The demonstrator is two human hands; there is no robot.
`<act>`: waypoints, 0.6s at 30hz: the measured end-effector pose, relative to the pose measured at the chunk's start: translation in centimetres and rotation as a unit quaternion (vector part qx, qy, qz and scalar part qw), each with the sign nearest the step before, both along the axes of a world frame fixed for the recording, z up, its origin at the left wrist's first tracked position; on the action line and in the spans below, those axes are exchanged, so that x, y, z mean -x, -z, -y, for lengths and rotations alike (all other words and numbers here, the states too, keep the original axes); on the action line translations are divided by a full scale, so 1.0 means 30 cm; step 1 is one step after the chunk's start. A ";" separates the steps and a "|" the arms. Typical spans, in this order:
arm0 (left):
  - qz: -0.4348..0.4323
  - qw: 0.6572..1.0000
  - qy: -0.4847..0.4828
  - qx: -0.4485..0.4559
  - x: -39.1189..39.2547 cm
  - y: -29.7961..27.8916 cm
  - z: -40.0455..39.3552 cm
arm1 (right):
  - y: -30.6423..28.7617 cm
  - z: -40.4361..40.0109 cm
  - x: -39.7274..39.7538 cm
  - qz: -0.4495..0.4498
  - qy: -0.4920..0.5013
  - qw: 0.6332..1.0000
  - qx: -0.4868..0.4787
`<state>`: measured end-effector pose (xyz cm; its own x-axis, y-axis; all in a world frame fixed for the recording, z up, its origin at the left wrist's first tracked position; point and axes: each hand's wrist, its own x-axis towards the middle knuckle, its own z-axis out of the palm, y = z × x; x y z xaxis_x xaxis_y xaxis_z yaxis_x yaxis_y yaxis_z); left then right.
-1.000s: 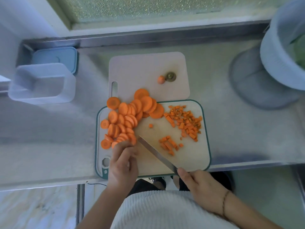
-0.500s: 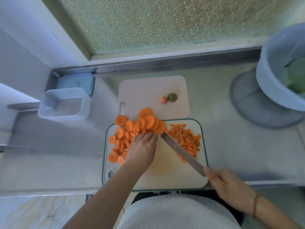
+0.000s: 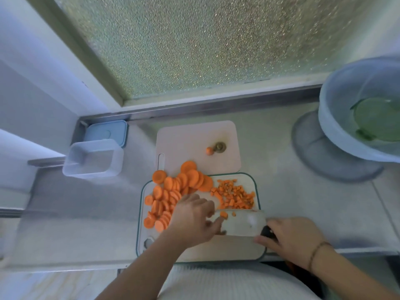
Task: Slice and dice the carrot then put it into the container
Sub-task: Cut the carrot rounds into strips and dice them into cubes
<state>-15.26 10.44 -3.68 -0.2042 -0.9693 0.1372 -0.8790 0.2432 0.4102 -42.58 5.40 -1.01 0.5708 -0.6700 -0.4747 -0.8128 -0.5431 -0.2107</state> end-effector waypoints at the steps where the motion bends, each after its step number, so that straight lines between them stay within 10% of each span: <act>1: 0.036 0.999 0.013 -0.023 0.021 0.011 0.015 | -0.003 0.002 -0.010 0.000 -0.010 1.000 0.006; 12: 0.030 0.988 -0.037 -0.145 0.106 0.079 0.127 | 0.018 0.019 -0.020 -0.023 -0.027 0.998 0.045; 18: 0.058 0.998 -0.012 -0.030 -0.066 0.052 0.217 | -0.026 0.007 -0.004 -0.032 -0.016 0.999 0.040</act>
